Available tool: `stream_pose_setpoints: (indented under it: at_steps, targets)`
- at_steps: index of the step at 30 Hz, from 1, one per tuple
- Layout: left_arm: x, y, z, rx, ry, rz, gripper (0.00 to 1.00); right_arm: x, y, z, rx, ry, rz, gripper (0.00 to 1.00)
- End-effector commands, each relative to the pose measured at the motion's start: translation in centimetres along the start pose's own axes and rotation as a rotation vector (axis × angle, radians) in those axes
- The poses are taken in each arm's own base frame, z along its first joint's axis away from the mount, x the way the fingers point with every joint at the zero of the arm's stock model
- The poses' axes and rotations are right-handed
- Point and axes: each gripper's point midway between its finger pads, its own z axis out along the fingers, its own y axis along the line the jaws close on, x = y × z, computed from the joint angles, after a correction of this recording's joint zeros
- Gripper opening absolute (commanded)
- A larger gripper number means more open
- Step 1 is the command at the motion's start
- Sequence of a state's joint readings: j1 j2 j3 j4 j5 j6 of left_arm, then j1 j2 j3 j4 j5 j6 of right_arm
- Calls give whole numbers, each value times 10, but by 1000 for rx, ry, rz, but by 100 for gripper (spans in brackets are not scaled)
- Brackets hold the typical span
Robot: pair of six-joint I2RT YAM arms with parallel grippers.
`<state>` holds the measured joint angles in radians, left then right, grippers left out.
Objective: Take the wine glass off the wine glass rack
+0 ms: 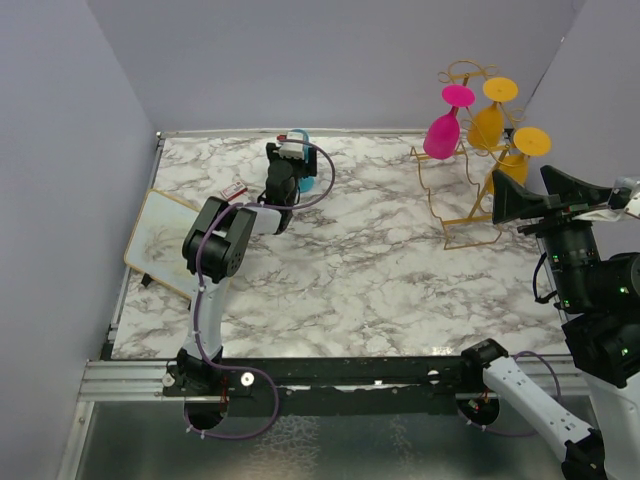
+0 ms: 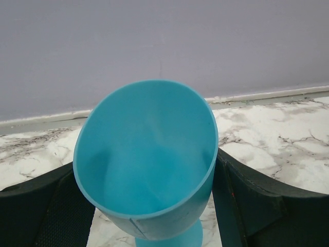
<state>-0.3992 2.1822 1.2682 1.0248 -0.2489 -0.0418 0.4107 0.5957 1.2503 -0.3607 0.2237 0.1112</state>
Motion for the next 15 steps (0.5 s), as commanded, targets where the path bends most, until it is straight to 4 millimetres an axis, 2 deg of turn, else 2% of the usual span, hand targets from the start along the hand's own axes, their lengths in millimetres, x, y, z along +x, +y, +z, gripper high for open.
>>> stream_pose_setpoints:
  at_steps: [1,8,11,15]
  targets:
    - [-2,-2,6,23,-40,23,73,-1,-5,-2,27,10,7,87]
    - [7,1,4,16,-9,39,85,-1,-5,-6,28,9,10,87]
    - [4,0,2,18,-4,27,98,-3,-5,-7,23,6,13,87]
    - [-7,2,-1,13,1,19,99,-6,-4,-10,16,-2,19,87]
